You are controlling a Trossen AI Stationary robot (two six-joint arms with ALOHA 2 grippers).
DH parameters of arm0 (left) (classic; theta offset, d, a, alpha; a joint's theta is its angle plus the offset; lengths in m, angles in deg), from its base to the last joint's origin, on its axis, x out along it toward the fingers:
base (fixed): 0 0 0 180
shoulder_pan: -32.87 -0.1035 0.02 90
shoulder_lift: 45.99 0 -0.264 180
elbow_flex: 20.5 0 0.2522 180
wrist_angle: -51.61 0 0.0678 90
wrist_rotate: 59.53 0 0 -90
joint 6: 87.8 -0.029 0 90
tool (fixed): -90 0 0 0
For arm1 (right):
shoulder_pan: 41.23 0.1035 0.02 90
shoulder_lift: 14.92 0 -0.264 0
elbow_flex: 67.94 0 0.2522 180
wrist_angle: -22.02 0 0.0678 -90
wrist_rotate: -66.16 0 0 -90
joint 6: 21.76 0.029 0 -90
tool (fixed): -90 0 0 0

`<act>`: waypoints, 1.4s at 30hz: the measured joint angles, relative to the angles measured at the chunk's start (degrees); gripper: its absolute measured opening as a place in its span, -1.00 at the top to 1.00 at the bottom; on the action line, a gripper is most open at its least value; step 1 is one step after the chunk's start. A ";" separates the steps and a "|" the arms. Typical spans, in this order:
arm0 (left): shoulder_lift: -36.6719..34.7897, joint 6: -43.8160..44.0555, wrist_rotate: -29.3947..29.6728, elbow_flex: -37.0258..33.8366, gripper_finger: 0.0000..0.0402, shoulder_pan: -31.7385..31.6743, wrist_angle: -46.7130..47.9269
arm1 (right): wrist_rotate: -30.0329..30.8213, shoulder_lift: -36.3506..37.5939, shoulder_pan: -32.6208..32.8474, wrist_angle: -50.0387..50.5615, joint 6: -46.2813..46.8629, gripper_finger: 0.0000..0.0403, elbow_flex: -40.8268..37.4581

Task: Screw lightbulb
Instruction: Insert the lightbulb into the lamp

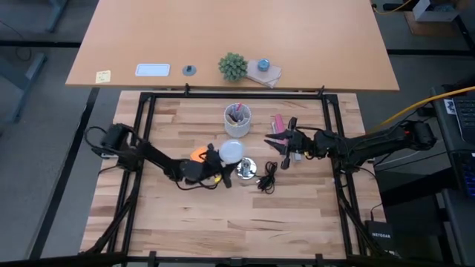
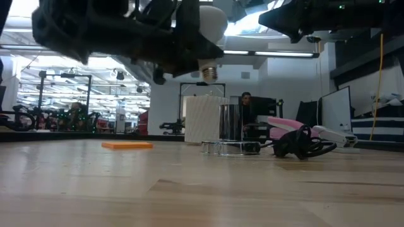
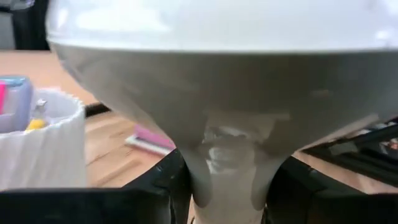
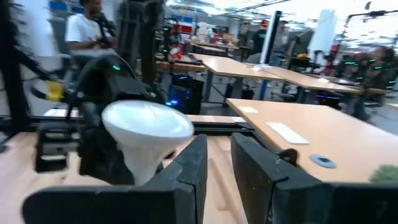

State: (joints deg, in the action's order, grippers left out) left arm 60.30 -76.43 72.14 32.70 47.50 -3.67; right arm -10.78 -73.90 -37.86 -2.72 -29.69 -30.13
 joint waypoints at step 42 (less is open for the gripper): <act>12.60 -7.45 -21.41 5.25 0.24 -8.04 -8.09 | -11.23 -0.02 0.01 3.56 1.83 0.62 0.00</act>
State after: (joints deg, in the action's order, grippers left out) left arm 72.90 -83.87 50.73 37.95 39.46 -11.77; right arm -22.01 -73.93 -37.85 0.84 -27.86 -30.13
